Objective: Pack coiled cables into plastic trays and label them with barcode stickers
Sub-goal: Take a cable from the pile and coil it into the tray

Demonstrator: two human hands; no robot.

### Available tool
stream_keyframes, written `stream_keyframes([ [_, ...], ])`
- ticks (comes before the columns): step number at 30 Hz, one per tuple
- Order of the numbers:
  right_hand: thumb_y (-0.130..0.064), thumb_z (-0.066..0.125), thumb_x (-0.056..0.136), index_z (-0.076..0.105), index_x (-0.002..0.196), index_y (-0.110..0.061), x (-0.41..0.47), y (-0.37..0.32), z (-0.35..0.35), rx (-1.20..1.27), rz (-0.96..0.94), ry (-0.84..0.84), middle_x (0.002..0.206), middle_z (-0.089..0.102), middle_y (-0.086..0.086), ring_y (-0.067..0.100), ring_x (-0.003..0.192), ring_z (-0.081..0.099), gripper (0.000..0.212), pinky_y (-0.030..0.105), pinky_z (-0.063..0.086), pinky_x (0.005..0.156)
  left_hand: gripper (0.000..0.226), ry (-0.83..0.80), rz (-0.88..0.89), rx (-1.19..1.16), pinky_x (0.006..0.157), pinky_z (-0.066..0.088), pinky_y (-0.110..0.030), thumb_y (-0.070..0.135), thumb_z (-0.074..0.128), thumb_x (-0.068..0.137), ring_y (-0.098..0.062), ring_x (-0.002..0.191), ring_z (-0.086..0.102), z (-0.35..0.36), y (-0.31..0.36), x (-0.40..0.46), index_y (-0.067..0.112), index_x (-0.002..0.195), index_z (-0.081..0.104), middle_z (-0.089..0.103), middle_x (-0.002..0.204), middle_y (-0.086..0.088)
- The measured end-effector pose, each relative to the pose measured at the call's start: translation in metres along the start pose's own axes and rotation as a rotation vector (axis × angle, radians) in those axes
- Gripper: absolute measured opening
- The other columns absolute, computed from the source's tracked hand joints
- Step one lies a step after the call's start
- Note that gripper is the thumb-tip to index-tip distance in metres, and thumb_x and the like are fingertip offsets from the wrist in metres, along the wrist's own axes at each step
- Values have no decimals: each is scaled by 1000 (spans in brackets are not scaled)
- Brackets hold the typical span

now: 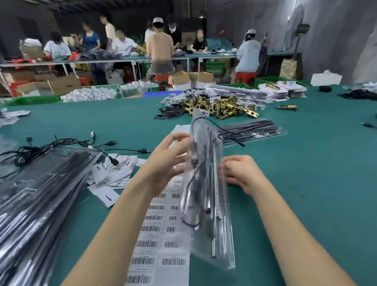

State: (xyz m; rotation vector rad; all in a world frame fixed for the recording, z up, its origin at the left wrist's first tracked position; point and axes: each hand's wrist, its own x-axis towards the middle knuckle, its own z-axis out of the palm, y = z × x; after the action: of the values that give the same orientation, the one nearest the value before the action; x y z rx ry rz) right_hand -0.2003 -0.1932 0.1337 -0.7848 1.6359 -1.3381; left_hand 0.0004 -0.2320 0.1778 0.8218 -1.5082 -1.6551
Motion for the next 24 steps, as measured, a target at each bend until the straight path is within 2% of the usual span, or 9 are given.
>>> stream_keyframes([
  [5, -3, 47, 96, 63, 108, -1, 0, -1, 10, -28, 1, -95, 92, 62, 15, 26, 81, 59, 20, 29, 55, 59, 23, 50, 94, 132, 78, 58, -33, 38, 64, 95, -18, 100, 71, 21, 10, -4, 31, 117, 61, 73, 111, -3],
  [9, -28, 60, 94, 76, 95, -13, -5, -12, 12, -160, -135, -5, 71, 68, -13, 14, 75, 57, 22, 27, 49, 66, 22, 112, 169, 159, 84, 59, -35, 36, 58, 100, -16, 102, 70, 38, 7, -5, 28, 120, 61, 76, 103, 3],
  [12, -38, 60, 97, 78, 90, -18, -15, -29, 12, 65, -138, -168, 85, 73, 1, 20, 78, 65, 28, 34, 54, 70, 29, 115, 207, 231, 92, 53, -28, 34, 57, 100, -8, 112, 63, 52, -1, -4, 23, 127, 56, 69, 119, 6],
  [14, -44, 51, 101, 72, 111, -10, -19, -38, 10, 202, -106, -255, 101, 70, 13, 26, 87, 64, 41, 44, 56, 78, 32, 127, 220, 298, 94, 51, -21, 33, 60, 98, -5, 114, 60, 55, -5, -3, 21, 128, 57, 65, 122, 9],
  [15, -46, 47, 103, 69, 118, -7, -22, -42, 9, 237, -92, -259, 102, 71, 15, 27, 87, 67, 47, 40, 59, 73, 34, 121, 217, 322, 97, 50, -24, 34, 61, 97, -4, 115, 59, 55, -7, -2, 22, 129, 57, 64, 123, 10],
  [17, -44, 50, 102, 67, 119, -3, -27, -48, 8, 270, -98, -236, 100, 73, 17, 26, 84, 71, 47, 35, 59, 62, 36, 94, 213, 332, 105, 48, -34, 35, 62, 96, -2, 117, 58, 55, -10, -2, 25, 131, 56, 63, 126, 12],
  [19, -32, 60, 98, 65, 120, -1, -32, -52, 8, 252, -147, -190, 103, 70, 16, 28, 90, 67, 38, 36, 58, 64, 37, 72, 237, 328, 107, 47, -37, 35, 63, 96, 0, 118, 57, 54, -11, -3, 27, 132, 56, 62, 127, 13],
  [22, -19, 72, 90, 63, 129, -10, -37, -64, 0, 58, -271, -61, 114, 70, 4, 19, 100, 70, 40, 31, 60, 78, 40, 17, 297, 255, 107, 46, -31, 31, 65, 96, 1, 121, 56, 50, -14, -5, 28, 134, 55, 62, 130, 14],
  [24, -18, 75, 87, 61, 133, -13, -41, -72, -6, -63, -349, -29, 115, 68, 2, 10, 97, 69, 48, 24, 58, 76, 43, -42, 342, 232, 102, 46, -23, 32, 66, 95, 1, 124, 54, 45, -16, -7, 29, 136, 53, 60, 133, 15],
])
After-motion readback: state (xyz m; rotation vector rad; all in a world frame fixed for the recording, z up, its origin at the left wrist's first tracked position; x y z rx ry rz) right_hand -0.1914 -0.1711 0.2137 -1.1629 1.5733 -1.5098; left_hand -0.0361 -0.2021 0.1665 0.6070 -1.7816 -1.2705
